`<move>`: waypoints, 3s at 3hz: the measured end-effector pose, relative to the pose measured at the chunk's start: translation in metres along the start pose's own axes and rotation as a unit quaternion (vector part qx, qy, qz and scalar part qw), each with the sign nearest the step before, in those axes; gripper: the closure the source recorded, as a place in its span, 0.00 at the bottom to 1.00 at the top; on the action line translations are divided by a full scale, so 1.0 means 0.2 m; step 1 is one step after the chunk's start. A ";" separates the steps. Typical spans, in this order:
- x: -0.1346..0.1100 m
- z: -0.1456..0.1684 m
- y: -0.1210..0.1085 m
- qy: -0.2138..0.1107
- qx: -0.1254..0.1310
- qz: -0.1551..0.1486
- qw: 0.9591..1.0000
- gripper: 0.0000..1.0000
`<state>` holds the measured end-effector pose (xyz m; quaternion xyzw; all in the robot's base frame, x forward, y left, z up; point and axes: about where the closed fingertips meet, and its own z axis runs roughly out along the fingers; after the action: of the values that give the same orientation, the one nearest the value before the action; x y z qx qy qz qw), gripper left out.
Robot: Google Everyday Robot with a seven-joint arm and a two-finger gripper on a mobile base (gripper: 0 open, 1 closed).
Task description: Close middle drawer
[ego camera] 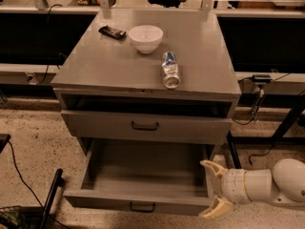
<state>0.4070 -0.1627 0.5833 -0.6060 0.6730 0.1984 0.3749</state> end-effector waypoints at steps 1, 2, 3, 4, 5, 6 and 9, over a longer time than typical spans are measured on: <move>0.07 0.10 0.09 -0.037 -0.027 -0.007 0.999 0.36; 0.07 0.11 0.10 -0.039 -0.030 -0.007 0.999 0.61; 0.07 0.12 0.10 -0.041 -0.032 -0.007 0.999 0.82; 0.09 0.14 0.13 -0.053 -0.028 -0.005 0.998 1.00; 0.23 0.16 0.34 -0.086 -0.017 -0.028 0.996 1.00; 0.23 0.16 0.35 -0.086 -0.018 -0.030 0.996 1.00; 0.49 0.29 0.52 -0.108 -0.009 -0.086 0.990 1.00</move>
Offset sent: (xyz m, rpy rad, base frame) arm -0.0094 0.0066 -0.0218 0.0561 0.0097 0.0536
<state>0.3239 -0.1660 0.4542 -0.6400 0.5725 0.2355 0.4553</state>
